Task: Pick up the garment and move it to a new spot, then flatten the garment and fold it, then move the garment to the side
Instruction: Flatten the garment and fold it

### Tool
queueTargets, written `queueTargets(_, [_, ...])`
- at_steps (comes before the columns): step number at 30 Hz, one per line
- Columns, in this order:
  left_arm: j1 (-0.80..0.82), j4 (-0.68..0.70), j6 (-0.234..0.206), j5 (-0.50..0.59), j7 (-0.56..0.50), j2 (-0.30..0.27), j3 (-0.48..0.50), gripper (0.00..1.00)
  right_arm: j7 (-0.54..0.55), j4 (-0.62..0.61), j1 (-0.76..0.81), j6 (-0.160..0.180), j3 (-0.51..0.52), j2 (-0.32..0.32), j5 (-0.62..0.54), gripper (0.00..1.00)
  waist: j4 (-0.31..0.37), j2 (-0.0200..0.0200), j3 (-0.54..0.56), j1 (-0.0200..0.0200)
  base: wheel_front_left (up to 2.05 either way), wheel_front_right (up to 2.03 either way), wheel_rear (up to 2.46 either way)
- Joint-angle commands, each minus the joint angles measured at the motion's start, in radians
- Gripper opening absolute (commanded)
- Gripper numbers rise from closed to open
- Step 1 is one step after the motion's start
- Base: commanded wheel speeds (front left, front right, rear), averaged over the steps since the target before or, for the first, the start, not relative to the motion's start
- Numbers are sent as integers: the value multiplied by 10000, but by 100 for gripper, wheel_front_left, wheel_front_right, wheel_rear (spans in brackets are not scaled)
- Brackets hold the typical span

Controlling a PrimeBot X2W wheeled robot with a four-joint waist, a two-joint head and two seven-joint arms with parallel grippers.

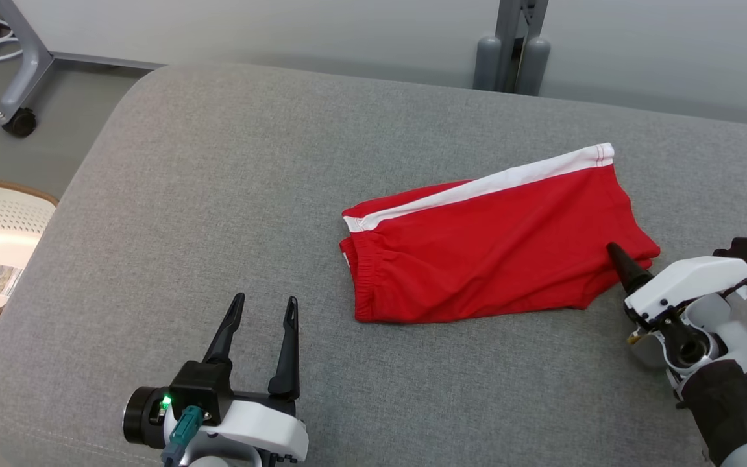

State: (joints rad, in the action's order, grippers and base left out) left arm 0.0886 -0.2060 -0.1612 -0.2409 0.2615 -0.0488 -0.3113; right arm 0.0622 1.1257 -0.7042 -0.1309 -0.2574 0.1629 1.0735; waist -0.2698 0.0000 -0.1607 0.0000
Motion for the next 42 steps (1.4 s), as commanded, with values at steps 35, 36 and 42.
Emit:
queueTargets(35, [307, -199, 36, -15, 25, -43, -115, 100, -1497, 702, -558, 5, -306, 307, 351, 0, -88, 0, -40, 0, 0, 0, 0])
queueTargets(36, [267, -207, 31, -18, 25, -44, -103, 100, -1578, 728, -471, 5, -282, 297, 407, 0, -23, 0, 41, 0, 0, 0, 0])
queueTargets(42, [94, -252, 33, -18, 25, -44, -95, 100, -2102, 1037, 110, 5, -187, 478, 539, 0, 322, 0, 486, 0, 0, 0, 0])
